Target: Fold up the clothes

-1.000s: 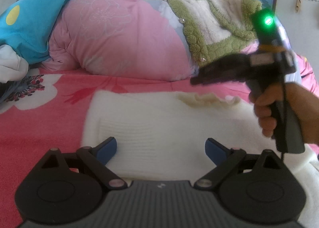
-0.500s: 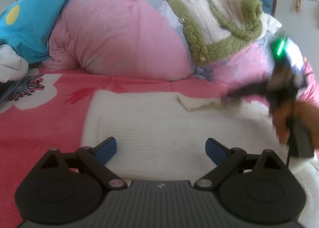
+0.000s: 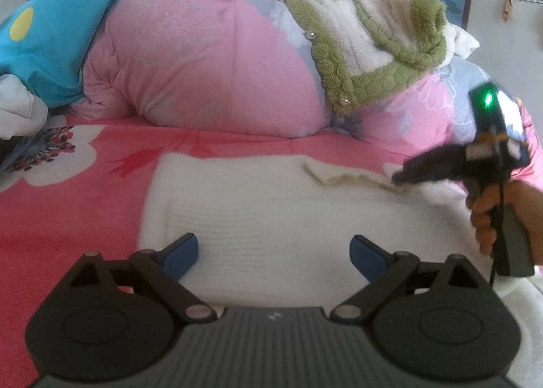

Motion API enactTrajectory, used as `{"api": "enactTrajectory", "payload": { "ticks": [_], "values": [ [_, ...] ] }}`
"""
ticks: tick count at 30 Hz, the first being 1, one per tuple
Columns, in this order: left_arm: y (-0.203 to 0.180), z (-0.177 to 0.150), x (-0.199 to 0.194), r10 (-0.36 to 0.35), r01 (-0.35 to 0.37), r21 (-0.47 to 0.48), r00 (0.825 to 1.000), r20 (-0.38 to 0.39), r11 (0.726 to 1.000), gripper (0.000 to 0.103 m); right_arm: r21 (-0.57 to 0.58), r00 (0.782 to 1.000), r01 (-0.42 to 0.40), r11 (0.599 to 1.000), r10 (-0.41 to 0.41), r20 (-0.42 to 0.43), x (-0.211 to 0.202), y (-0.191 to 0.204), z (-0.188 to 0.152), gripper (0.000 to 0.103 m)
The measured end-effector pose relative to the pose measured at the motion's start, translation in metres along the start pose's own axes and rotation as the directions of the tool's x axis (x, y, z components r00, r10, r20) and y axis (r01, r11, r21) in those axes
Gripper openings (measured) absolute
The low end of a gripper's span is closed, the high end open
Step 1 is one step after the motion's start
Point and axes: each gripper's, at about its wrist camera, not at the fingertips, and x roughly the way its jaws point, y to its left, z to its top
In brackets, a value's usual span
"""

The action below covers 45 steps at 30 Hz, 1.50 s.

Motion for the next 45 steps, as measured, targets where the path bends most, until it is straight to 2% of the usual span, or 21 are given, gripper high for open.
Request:
{"api": "enactTrajectory", "payload": {
  "ticks": [3,5,9,11,13,16,19,21,24,26,28,30,31,32,35,37,39,42,45],
  "values": [
    [0.000,0.000,0.000,-0.001,0.001,0.001,1.000,0.000,1.000,0.097,-0.001,0.995,-0.026,1.000,0.026,0.099,-0.023,0.012,0.008,0.019],
    [0.001,0.000,0.000,-0.004,0.004,-0.001,1.000,0.003,1.000,0.097,-0.022,0.987,-0.099,0.995,0.101,0.123,-0.029,0.025,0.010,0.019],
    [0.006,0.000,-0.002,-0.025,0.025,-0.023,1.000,0.016,0.999,0.097,-0.105,0.988,-0.151,0.983,0.150,-0.018,0.005,0.048,-0.011,0.021],
    [0.007,0.000,-0.002,-0.030,0.031,-0.029,0.999,0.018,0.999,0.097,-0.101,0.989,-0.149,0.984,0.149,-0.006,0.001,0.048,-0.007,0.021],
    [0.005,0.000,-0.002,-0.022,0.022,-0.020,1.000,0.013,1.000,0.097,-0.037,0.984,-0.172,0.984,0.173,0.049,-0.015,0.036,0.000,0.021],
    [0.000,0.000,-0.001,0.002,-0.002,0.004,1.000,0.004,1.000,0.097,-0.004,0.978,-0.164,0.986,0.163,0.132,-0.033,0.022,-0.001,0.021],
    [-0.008,0.004,0.002,0.036,-0.035,0.046,0.999,-0.026,0.998,0.097,0.013,0.992,-0.114,0.993,0.113,0.056,-0.012,0.010,-0.016,0.022],
    [-0.014,0.017,-0.001,0.049,-0.048,0.076,0.999,-0.019,0.996,0.097,0.034,0.994,-0.112,0.993,0.111,0.012,-0.004,0.002,-0.023,0.022],
    [-0.022,0.042,-0.012,0.052,-0.055,0.112,0.998,0.035,0.992,0.097,0.092,0.990,-0.142,0.986,0.139,0.037,-0.017,-0.007,-0.017,0.022],
    [-0.024,0.064,-0.015,0.034,-0.042,0.114,0.997,0.071,0.993,0.102,0.177,0.984,-0.171,0.969,0.160,0.076,-0.028,-0.018,-0.020,0.021],
    [-0.021,0.094,-0.004,0.029,-0.038,0.115,0.996,0.087,0.993,0.103,0.195,0.982,-0.179,0.964,0.163,0.095,-0.029,-0.017,-0.019,0.021],
    [-0.016,0.115,0.017,0.041,-0.050,0.132,0.997,0.067,0.990,0.102,0.167,0.986,-0.155,0.974,0.141,0.092,-0.025,-0.016,-0.017,0.022],
    [-0.025,0.120,0.032,0.056,-0.064,0.140,0.997,0.060,0.988,0.101,0.155,0.987,-0.151,0.976,0.140,0.081,-0.020,-0.015,-0.020,0.022],
    [-0.033,0.121,0.045,0.071,-0.078,0.144,0.996,0.055,0.986,0.096,0.143,0.988,-0.150,0.978,0.142,0.067,-0.015,-0.013,-0.023,0.021],
    [-0.045,0.122,0.085,0.084,-0.083,0.156,0.996,-0.004,0.984,0.061,0.161,0.984,-0.170,0.972,0.160,0.075,-0.016,-0.017,-0.026,0.021],
    [-0.051,0.119,0.109,0.107,-0.098,0.168,0.993,-0.046,0.981,0.055,0.181,0.981,-0.188,0.965,0.175,0.084,-0.016,-0.022,-0.029,0.021],
    [-0.052,0.112,0.128,0.133,-0.117,0.175,0.988,-0.081,0.978,0.037,0.200,0.977,-0.205,0.958,0.190,0.093,-0.014,-0.026,-0.030,0.021],
    [-0.042,0.092,0.157,0.178,-0.150,0.166,0.970,-0.164,0.975,0.032,0.204,0.976,-0.210,0.956,0.194,0.099,-0.013,-0.027,-0.032,0.021],
    [-0.029,0.087,0.157,0.147,-0.134,0.094,0.979,-0.144,0.986,0.033,0.193,0.978,-0.203,0.960,0.188,0.095,-0.007,-0.023,-0.029,0.021]
  ]
}}
